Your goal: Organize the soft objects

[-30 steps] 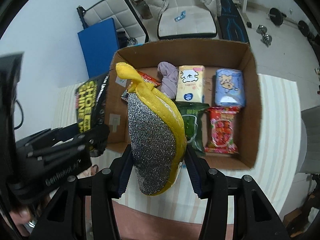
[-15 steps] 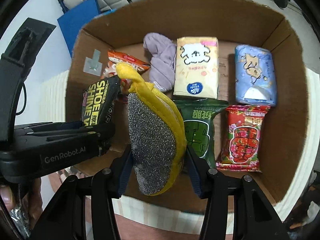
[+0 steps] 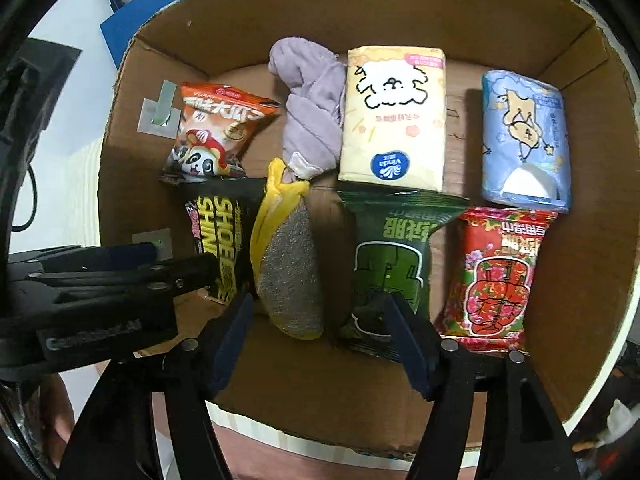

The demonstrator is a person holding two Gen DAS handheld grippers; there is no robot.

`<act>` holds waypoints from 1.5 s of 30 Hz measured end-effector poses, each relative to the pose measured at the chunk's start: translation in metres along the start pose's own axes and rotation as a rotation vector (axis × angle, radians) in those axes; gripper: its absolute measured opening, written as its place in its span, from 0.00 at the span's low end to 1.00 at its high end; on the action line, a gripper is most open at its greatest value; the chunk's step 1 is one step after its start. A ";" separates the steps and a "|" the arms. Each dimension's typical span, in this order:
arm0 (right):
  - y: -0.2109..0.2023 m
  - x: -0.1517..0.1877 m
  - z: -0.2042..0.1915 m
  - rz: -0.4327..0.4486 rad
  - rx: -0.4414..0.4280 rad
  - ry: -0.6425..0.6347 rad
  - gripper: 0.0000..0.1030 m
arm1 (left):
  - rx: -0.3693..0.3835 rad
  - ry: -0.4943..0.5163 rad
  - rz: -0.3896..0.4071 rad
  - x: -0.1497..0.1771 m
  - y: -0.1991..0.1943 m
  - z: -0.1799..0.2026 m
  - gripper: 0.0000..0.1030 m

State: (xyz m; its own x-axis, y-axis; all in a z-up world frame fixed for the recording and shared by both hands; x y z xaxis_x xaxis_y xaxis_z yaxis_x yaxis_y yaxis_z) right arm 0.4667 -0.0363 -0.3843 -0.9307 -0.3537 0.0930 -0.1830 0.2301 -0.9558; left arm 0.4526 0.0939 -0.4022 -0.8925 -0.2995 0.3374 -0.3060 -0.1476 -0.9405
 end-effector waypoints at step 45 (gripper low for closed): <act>-0.233 0.199 -0.010 0.450 0.295 0.014 1.00 | 0.131 0.026 0.690 0.247 -0.191 0.000 0.99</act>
State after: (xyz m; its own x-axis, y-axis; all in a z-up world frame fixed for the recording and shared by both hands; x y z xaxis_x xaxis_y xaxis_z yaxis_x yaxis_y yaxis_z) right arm 0.3212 -0.1506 -0.1404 -0.9013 -0.2663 -0.3416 0.3294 0.0907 -0.9398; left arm 0.2908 0.0484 -0.1398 -0.8766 -0.3430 -0.3374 0.3743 -0.0453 -0.9262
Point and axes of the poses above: each gripper's, at about its wrist camera, not at the fingertips, and y roughly the way its jaws point, z to its right, x to its underside, the point moved 4 cm from there along y, roughly the way its jaws point, and after that the axes turned 15 degrees about -y, right-handed, at the moved point
